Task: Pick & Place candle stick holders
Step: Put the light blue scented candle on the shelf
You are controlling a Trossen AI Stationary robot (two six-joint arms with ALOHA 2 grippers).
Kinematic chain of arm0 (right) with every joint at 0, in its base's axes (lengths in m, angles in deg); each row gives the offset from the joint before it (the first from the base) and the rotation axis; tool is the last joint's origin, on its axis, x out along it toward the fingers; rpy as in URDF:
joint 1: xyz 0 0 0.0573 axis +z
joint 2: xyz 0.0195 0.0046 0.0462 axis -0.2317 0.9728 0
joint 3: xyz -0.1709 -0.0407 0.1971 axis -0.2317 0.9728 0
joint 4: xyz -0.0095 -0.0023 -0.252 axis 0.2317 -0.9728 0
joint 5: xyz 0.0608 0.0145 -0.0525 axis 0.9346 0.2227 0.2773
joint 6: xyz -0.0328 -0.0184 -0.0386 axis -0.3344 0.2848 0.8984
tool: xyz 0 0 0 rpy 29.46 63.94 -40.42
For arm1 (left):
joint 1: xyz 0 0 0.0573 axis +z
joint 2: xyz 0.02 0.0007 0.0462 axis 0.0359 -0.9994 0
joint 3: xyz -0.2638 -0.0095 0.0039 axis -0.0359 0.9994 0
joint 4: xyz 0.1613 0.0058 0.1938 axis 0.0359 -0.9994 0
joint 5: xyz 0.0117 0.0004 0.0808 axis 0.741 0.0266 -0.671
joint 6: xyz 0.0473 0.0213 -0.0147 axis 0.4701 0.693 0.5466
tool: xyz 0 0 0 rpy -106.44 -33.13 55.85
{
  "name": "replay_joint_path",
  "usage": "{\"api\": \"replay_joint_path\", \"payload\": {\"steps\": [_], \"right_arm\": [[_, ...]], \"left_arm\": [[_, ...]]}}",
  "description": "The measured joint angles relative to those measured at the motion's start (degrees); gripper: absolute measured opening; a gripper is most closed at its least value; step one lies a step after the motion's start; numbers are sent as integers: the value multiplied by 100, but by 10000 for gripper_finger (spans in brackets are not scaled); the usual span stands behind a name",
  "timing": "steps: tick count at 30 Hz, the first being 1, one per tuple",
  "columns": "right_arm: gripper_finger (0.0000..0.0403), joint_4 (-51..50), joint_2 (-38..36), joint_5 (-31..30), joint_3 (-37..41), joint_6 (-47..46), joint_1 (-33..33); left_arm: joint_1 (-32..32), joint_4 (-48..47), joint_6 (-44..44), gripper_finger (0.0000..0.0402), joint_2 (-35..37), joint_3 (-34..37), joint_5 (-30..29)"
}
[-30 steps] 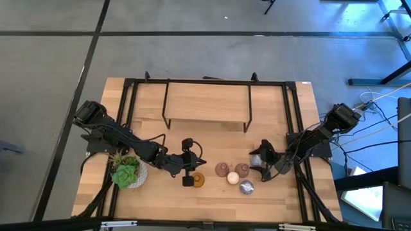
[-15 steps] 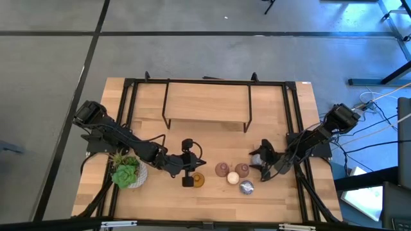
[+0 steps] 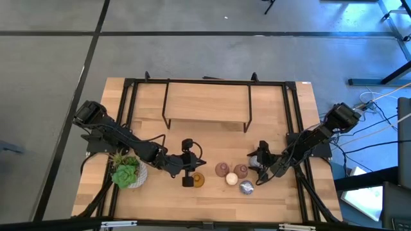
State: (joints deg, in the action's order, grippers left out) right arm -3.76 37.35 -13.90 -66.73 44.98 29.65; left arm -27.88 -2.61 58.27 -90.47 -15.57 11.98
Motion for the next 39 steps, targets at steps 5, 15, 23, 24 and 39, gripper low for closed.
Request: {"api": "replay_joint_path", "payload": {"steps": [5, 15, 23, 24, 39], "right_arm": [[280, -974, -615, 400, -221, -70, 2], [280, -3482, -1765, 44, -1445, 405, -261], [281, -3670, -1899, -92, -2724, 2532, -951], [280, -3740, -1899, -96, -2889, 2786, -1044], [280, -3189, -1826, 1211, -3978, 4673, -3827]], "left_arm": [[-2, -2, -2, 2, 0, 0, -4], [-1, -2, 6, 2, 0, 0, 8], [-26, -2, 19, 2, 0, 0, 12], [-35, -2, 22, 2, 0, 0, 12], [-268, -2, 129, 2, 0, 0, 7]]}}
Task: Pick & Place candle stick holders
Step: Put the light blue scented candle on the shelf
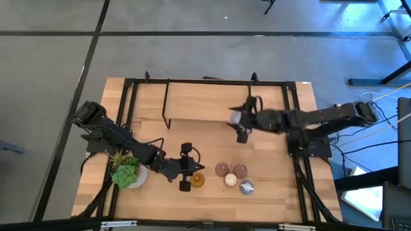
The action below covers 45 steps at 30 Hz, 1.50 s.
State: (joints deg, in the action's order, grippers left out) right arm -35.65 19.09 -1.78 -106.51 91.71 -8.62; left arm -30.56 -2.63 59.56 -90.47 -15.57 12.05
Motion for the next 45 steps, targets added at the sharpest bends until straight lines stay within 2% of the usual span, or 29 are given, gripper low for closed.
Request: {"api": "replay_joint_path", "payload": {"steps": [3, 7, 13, 16, 19, 22, 26, 30, 35, 45], "right_arm": [[280, 473, 92, 881, 0, -8, -657], [280, 875, 284, 1751, -30, -40, -1367], [280, 842, 1034, 2717, -445, -197, -1875], [280, 595, 1552, 2765, -861, -123, -1874], [280, -56, 2024, 2758, -1322, -25, -1871], [280, -296, 2283, 2611, -1538, -74, -1911], [280, -287, 2330, 2841, -1539, -387, -2140], [280, -300, 2333, 3098, -1539, -1082, -2435], [284, -634, 2333, 2439, -1539, -1264, -2612], [281, -869, 2578, 2419, -1539, -1247, -2599]], "left_arm": [[1, 0, 0, 2, 0, 0, 0], [1, 0, 3, 2, 0, 0, -7], [6, 0, 42, 2, 0, 0, -13], [10, 0, 42, 2, 0, 0, -13], [6, -1, 42, 2, 0, 0, -13], [-46, -4, 42, 2, 0, 0, -17], [-149, -28, 37, 2, 0, 1, -22], [-271, -44, 12, 2, 0, 0, -171], [-365, -46, -12, 2, 0, 0, -337], [-362, -44, -17, 2, 0, 0, -447]]}}
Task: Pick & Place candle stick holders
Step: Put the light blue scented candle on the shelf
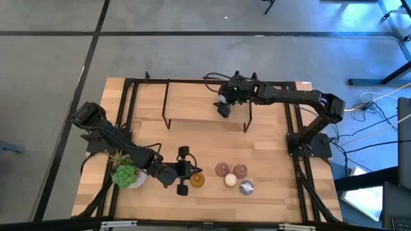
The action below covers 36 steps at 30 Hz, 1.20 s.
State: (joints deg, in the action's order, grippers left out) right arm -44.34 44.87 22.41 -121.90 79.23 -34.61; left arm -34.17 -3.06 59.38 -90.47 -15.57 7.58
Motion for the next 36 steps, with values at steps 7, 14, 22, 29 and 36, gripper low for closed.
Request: {"api": "replay_joint_path", "payload": {"steps": [7, 14, 22, 29, 36], "right_arm": [[291, 121, 99, -15, -13, -2, 11], [293, 130, 66, -15, -2, 49, 100], [295, 94, 59, -10, 0, 89, 249], [295, 106, 59, -8, 0, 204, 393], [331, 184, 59, 6, 9, 261, 402]], "left_arm": [[0, -51, -2, 2, 0, 0, -1], [1, -87, -4, 2, 0, 0, -1], [2, -87, -4, 2, 0, 0, 1], [2, -87, -4, 2, 0, 2, 1], [2, -87, -4, 2, 0, 1, 1]]}}
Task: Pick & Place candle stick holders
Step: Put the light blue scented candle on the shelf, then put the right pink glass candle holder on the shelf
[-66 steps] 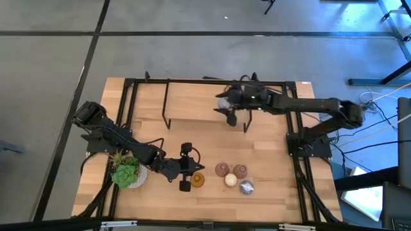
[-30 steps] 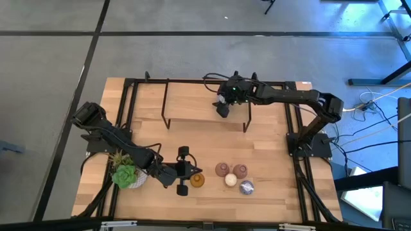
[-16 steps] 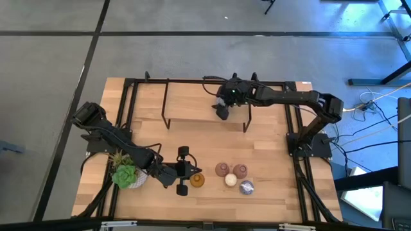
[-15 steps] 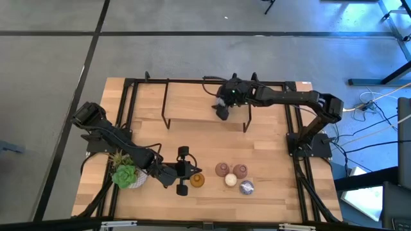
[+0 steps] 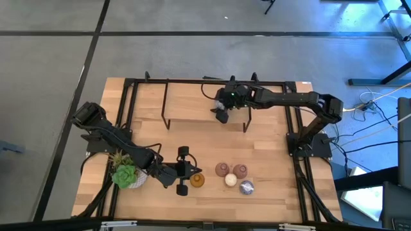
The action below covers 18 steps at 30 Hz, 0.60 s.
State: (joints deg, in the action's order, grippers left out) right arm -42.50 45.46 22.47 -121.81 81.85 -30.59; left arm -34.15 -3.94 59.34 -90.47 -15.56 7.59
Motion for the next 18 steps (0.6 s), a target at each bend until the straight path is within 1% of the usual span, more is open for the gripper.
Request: {"api": "replay_joint_path", "payload": {"steps": [5, 7, 13, 18], "right_arm": [[386, 149, 0, 2, 4, 2, 4], [396, 303, 0, 3, 4, 90, 4], [393, 704, -267, 5, 2, 468, 63], [393, 561, -733, 6, 2, 732, 291]], "left_arm": [[0, 0, 2, 2, 0, 1, 0], [0, 0, 2, 2, 0, 2, 0], [0, 0, 2, 2, 0, -1, 0], [0, -2, 1, 2, 0, -1, 0]]}}
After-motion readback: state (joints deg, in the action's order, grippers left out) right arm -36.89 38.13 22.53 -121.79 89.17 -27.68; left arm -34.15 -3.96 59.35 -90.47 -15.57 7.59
